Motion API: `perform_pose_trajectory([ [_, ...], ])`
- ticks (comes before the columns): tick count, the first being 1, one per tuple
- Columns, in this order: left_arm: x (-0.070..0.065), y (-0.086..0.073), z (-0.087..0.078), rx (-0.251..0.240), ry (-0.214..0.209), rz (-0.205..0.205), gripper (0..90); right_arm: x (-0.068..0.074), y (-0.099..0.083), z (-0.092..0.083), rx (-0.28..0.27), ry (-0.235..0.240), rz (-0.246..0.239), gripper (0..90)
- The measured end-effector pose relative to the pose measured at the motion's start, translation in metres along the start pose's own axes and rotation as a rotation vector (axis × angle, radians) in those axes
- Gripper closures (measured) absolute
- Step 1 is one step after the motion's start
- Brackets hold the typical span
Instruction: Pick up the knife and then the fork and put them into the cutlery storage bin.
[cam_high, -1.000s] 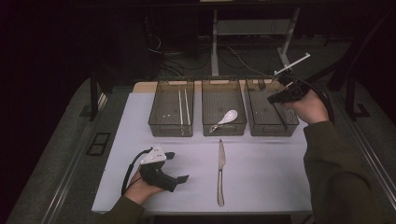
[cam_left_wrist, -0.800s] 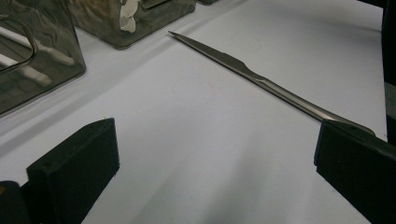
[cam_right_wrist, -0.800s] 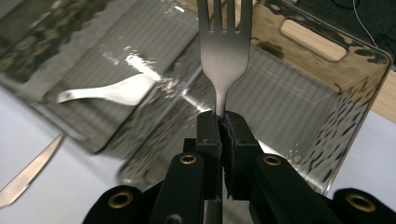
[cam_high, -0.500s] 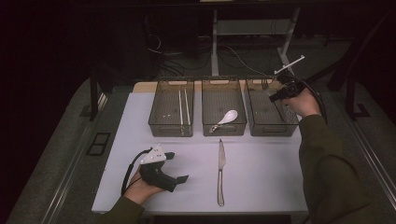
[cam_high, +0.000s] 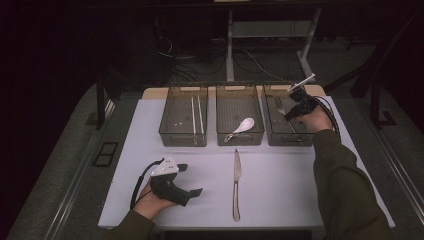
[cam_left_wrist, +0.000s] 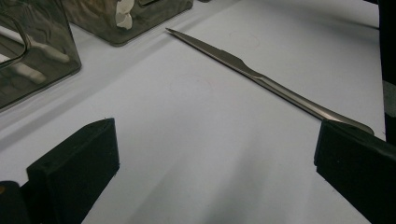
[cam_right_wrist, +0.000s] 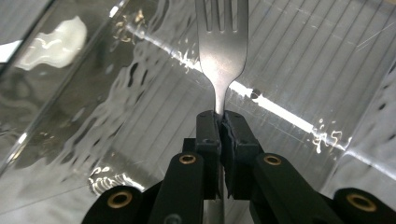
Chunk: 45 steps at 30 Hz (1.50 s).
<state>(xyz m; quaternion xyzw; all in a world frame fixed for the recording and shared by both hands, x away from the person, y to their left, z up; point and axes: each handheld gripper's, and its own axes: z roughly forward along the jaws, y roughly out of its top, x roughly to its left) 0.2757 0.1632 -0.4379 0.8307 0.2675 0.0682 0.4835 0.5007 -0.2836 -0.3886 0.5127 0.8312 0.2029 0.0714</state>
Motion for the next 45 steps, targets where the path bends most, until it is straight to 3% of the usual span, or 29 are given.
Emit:
perform_pose_trajectory([
  [9, 0.0, 0.0, 0.0, -0.003, -0.001, 0.0, 0.0, -0.003, 0.001, 0.013, 0.017, 0.009, 0.026, 83.5],
  [13, 0.0, 0.0, 0.0, -0.002, -0.001, -0.001, 0.0, -0.003, 0.002, 0.011, -0.008, 0.001, 0.031, 78.5],
  [19, -0.001, 0.0, 0.0, -0.002, 0.001, 0.0, 0.0, -0.003, 0.002, 0.0, -0.048, 0.005, 0.044, 70.8],
  [22, 0.0, 0.0, 0.0, 0.001, 0.001, 0.0, 0.0, -0.002, 0.0, -0.009, -0.071, 0.011, 0.05, 62.7],
  [28, -0.001, 0.0, 0.0, 0.002, 0.001, 0.004, 0.0, 0.005, -0.005, -0.033, -0.156, 0.02, 0.032, 56.3],
  [32, -0.001, 0.0, 0.0, 0.002, 0.001, 0.004, 0.0, 0.011, -0.013, -0.045, -0.206, 0.046, 0.014, 58.0],
  [45, -0.001, 0.0, 0.0, 0.003, 0.002, 0.006, 0.0, 0.043, -0.049, -0.07, -0.287, 0.159, -0.101, 83.4],
])
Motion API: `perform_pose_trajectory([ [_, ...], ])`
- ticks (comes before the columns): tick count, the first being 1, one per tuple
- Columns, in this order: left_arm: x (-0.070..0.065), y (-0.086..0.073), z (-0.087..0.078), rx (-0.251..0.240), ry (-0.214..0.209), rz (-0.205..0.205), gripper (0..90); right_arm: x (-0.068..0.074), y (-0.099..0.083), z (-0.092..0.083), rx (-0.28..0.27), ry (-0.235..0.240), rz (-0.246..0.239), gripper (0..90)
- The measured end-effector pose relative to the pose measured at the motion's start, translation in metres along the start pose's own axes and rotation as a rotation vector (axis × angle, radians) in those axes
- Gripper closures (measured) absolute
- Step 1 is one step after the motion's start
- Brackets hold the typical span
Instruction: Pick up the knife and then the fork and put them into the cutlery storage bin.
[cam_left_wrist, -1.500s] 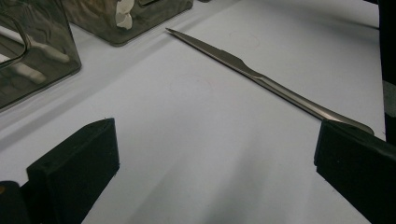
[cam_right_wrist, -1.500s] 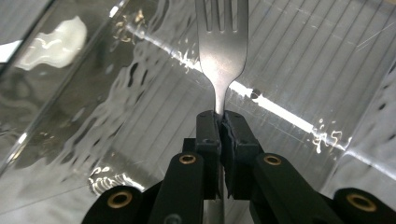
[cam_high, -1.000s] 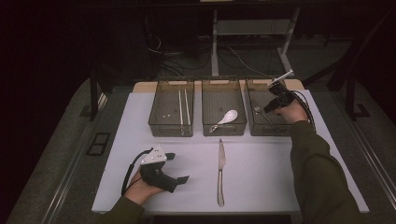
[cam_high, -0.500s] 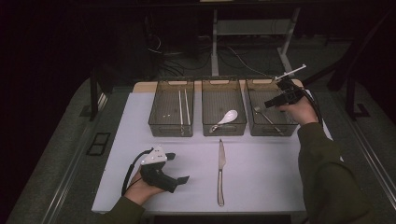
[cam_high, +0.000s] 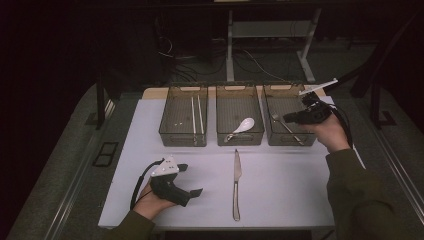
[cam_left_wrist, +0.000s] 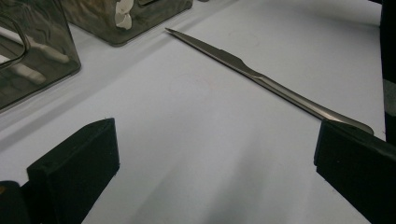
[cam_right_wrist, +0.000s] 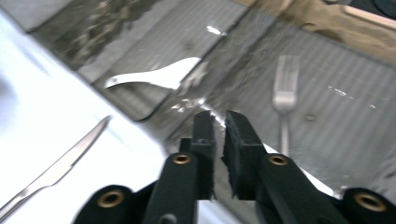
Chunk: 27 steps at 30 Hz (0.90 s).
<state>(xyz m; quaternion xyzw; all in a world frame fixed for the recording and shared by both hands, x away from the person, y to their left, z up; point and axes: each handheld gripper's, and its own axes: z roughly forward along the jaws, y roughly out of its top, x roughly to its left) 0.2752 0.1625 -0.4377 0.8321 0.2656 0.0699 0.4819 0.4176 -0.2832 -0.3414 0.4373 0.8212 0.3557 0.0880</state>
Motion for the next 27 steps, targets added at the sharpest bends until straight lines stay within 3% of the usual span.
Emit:
perform_pose_trajectory([
  [4, 0.001, 0.0, 0.0, 0.002, 0.002, 0.001, 0.0, 0.016, -0.011, -0.001, 0.003, 0.04, -0.034, 88.9],
  [11, 0.003, -0.002, 0.0, 0.0, 0.005, 0.003, 0.0, 0.042, -0.027, 0.003, 0.012, 0.09, -0.082, 89.3],
  [27, 0.003, -0.002, -0.001, -0.001, 0.005, 0.003, 0.0, 0.106, -0.052, 0.034, 0.089, 0.195, -0.209, 89.3],
])
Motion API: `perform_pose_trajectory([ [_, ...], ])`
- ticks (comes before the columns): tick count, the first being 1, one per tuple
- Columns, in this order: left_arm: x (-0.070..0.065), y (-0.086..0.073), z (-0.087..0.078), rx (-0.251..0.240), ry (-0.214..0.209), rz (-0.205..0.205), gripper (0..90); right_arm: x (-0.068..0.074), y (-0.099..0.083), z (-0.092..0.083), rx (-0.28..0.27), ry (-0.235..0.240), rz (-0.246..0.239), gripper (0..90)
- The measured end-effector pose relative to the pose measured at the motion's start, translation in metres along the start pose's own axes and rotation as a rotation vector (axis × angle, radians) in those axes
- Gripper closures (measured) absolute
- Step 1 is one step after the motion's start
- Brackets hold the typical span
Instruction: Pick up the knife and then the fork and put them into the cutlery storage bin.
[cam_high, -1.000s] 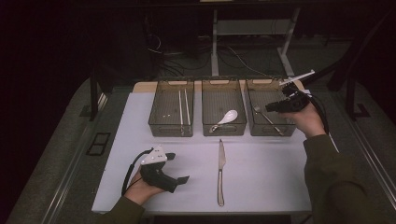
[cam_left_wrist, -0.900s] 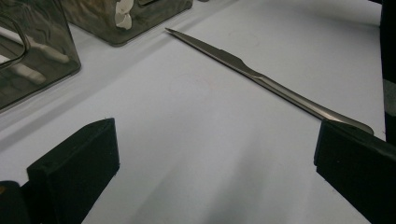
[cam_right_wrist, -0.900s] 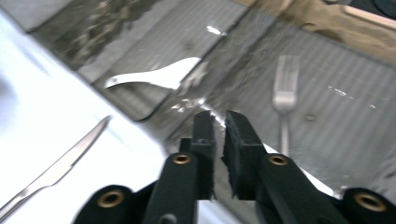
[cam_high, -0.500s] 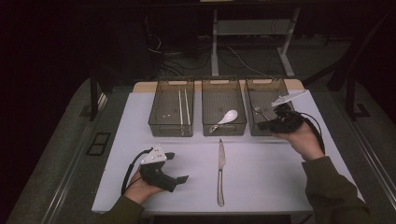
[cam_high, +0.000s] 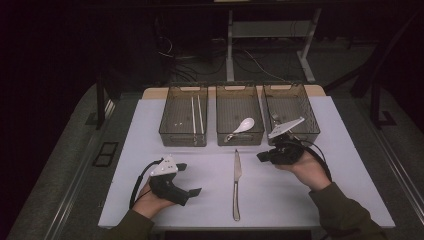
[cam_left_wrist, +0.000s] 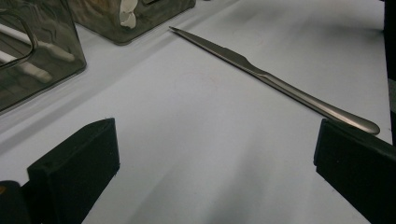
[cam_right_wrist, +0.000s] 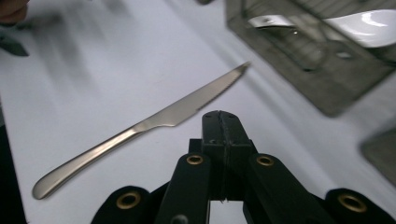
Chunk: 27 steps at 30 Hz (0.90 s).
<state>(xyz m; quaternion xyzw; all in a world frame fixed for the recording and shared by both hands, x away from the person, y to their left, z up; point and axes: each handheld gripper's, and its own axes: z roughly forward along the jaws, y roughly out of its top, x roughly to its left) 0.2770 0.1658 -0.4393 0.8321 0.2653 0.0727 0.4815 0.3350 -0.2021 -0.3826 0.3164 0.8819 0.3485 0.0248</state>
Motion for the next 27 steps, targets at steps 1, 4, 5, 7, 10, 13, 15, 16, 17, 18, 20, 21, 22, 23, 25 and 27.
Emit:
perform_pose_trajectory([
  [1, 0.0, 0.0, 0.0, 0.002, -0.001, 0.0, 0.0, 0.003, 0.0, 0.002, 0.007, 0.003, -0.009, 89.3],
  [4, 0.0, 0.0, -0.001, 0.001, 0.0, 0.005, 0.0, 0.014, -0.001, 0.009, 0.017, 0.025, -0.03, 89.3],
  [5, 0.0, 0.0, -0.001, 0.002, -0.001, 0.007, 0.0, 0.018, -0.001, 0.011, 0.021, 0.031, -0.037, 89.4],
  [7, 0.0, 0.0, -0.001, 0.003, -0.001, 0.003, 0.0, 0.026, -0.002, 0.017, 0.026, 0.054, -0.054, 89.3],
  [10, 0.0, 0.0, 0.0, 0.0, -0.001, 0.006, 0.0, 0.039, -0.001, 0.023, 0.036, 0.089, -0.073, 89.3],
  [13, 0.0, 0.0, 0.0, 0.001, -0.002, 0.001, 0.0, 0.051, 0.0, 0.03, 0.049, 0.105, -0.094, 89.3],
  [15, -0.001, 0.0, 0.0, 0.001, -0.003, 0.003, 0.0, 0.057, 0.001, 0.034, 0.054, 0.119, -0.124, 89.3],
  [16, -0.001, 0.0, 0.0, 0.0, -0.003, 0.002, 0.0, 0.06, 0.002, 0.036, 0.057, 0.126, -0.129, 89.3],
  [17, -0.001, 0.0, 0.0, -0.001, -0.003, 0.002, 0.0, 0.062, 0.002, 0.038, 0.062, 0.128, -0.154, 89.3],
  [18, 0.0, 0.0, 0.0, -0.001, -0.004, 0.001, 0.0, 0.066, 0.003, 0.039, 0.061, 0.135, -0.158, 89.3],
  [20, 0.0, 0.0, 0.0, -0.001, -0.004, 0.001, 0.0, 0.071, 0.004, 0.042, 0.065, 0.143, -0.174, 89.3],
  [21, 0.0, 0.0, 0.0, -0.001, -0.004, 0.001, 0.0, 0.074, 0.004, 0.044, 0.07, 0.15, -0.18, 89.3],
  [22, -0.001, 0.0, 0.0, -0.001, -0.004, 0.001, 0.0, 0.076, 0.004, 0.047, 0.073, 0.152, -0.199, 89.3],
  [23, -0.001, 0.0, 0.0, -0.002, -0.004, 0.001, 0.0, 0.079, 0.004, 0.05, 0.081, 0.159, -0.204, 89.3],
  [25, -0.001, 0.0, 0.0, -0.005, -0.002, -0.004, 0.0, 0.084, 0.004, 0.055, 0.093, 0.167, -0.218, 89.3],
  [27, -0.001, 0.0, 0.0, -0.005, -0.001, -0.003, 0.0, 0.088, 0.004, 0.06, 0.109, 0.174, -0.23, 89.3],
])
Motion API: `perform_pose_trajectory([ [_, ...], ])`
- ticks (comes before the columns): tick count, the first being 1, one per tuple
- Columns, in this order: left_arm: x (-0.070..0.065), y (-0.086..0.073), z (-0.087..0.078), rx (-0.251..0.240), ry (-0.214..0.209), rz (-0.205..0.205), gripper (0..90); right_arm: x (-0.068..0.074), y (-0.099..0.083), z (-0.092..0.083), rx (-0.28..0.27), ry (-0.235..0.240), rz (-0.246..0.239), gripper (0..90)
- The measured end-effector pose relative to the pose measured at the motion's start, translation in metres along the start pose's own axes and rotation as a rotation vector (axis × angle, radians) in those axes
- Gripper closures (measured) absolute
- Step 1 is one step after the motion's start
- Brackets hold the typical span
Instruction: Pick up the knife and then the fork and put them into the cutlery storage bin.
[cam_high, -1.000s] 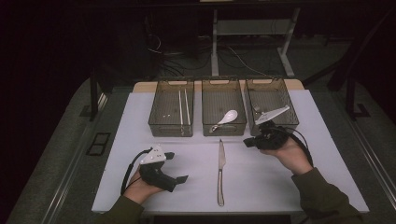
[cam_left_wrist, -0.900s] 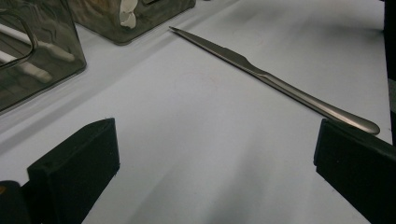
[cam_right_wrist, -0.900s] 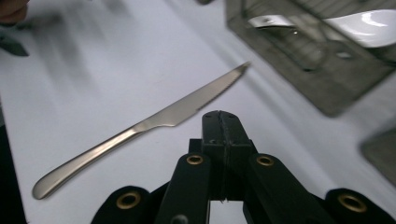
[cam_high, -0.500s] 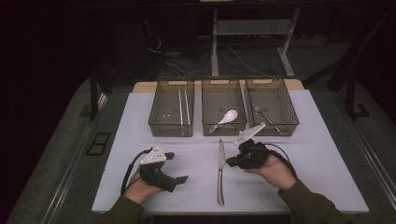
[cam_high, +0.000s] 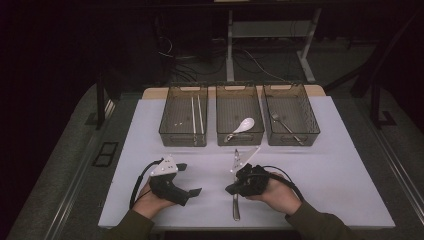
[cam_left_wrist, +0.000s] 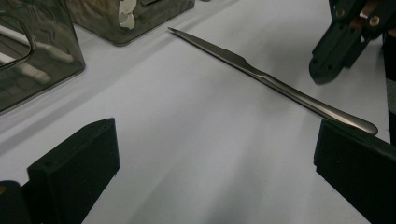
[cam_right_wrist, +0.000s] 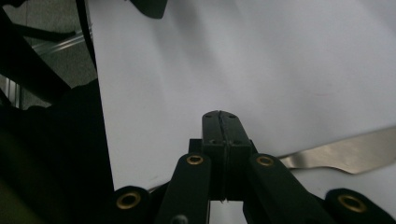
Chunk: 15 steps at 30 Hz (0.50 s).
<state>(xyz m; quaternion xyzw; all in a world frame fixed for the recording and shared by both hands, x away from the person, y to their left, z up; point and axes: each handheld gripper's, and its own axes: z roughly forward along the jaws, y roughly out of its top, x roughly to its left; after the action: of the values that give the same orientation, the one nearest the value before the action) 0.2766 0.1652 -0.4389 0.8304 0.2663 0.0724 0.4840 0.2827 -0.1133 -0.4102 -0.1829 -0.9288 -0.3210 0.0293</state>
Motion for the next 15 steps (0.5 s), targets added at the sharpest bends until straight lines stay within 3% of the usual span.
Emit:
perform_pose_trajectory([
  [9, 0.0, 0.0, 0.0, 0.004, -0.001, 0.004, 0.0, 0.004, -0.004, 0.016, 0.054, 0.001, 0.003, 89.3],
  [15, 0.0, 0.0, -0.001, 0.002, 0.0, 0.004, 0.0, 0.004, -0.007, 0.022, 0.11, -0.035, -0.02, 89.6],
])
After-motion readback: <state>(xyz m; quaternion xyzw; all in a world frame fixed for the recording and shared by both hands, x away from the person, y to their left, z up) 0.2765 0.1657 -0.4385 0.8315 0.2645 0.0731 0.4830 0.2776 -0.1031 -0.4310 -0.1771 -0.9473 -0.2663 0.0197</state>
